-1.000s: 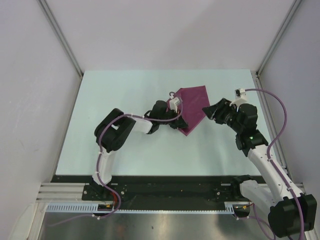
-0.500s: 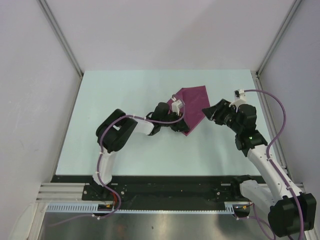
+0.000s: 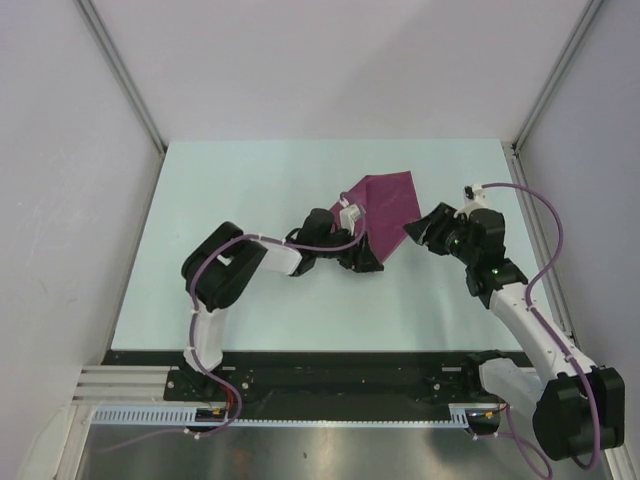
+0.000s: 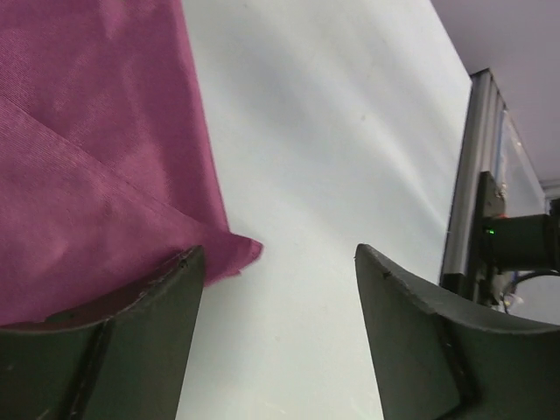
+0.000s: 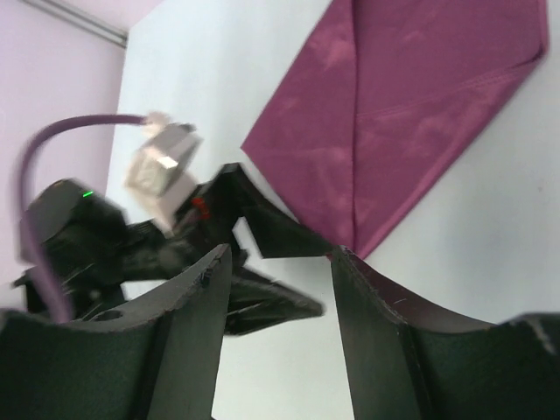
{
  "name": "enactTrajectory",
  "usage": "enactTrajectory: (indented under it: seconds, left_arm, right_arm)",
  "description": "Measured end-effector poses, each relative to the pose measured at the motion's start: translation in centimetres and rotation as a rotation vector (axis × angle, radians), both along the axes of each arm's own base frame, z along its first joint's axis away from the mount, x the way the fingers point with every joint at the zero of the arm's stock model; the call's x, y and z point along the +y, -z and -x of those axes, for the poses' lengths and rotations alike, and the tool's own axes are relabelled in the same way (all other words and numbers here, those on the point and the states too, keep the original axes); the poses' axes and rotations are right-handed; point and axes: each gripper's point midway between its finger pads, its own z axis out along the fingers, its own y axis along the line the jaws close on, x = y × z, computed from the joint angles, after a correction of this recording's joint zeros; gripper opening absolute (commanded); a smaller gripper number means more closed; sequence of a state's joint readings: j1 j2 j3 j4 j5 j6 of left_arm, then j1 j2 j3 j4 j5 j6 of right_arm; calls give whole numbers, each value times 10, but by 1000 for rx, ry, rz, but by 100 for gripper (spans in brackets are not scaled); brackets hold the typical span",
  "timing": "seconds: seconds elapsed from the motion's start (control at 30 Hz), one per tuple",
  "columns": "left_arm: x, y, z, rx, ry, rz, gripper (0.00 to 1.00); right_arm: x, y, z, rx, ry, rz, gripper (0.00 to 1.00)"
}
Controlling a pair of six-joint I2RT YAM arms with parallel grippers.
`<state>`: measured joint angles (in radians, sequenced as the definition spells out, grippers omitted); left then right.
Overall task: Fold the napkin, place the utensils inside, and roll it up
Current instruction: Fold the napkin
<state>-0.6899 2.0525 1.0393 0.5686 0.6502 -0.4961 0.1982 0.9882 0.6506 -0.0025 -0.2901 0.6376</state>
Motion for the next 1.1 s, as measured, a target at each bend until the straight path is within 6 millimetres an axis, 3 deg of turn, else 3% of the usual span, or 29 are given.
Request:
enactTrajectory:
  seconds: [0.1,0.23,0.33,0.4,0.47,0.6,0.77,0.97,1.1]
  left_arm:
    - [6,-18,8,3,-5,24,82]
    - [20,-58,3,-52,-48,70,82]
    - [45,-84,-26,-107,-172,67,81]
    - [69,-87,-52,-132,-289,23,80]
    - [97,-81,-79,-142,-411,-58,79]
    - [141,-61,-111,-116,-569,-184,66]
    - [174,-25,-135,-24,-644,-258,59]
    - [184,19,-149,99,-639,-288,58]
    - [173,18,-154,119,-608,-246,54]
  right_arm:
    - [-6,14,-6,47,26,4,53]
    - [-15,42,-17,127,58,17,52]
    - [-21,69,-24,204,75,26,51]
    - [-23,85,-28,247,80,26,51]
    - [-25,102,-31,288,82,27,51]
    - [-26,128,-34,353,76,23,50]
    - [-21,143,-38,391,57,1,50]
    - [-18,140,-42,374,44,-9,50]
    - [-18,140,-42,372,44,-10,51]
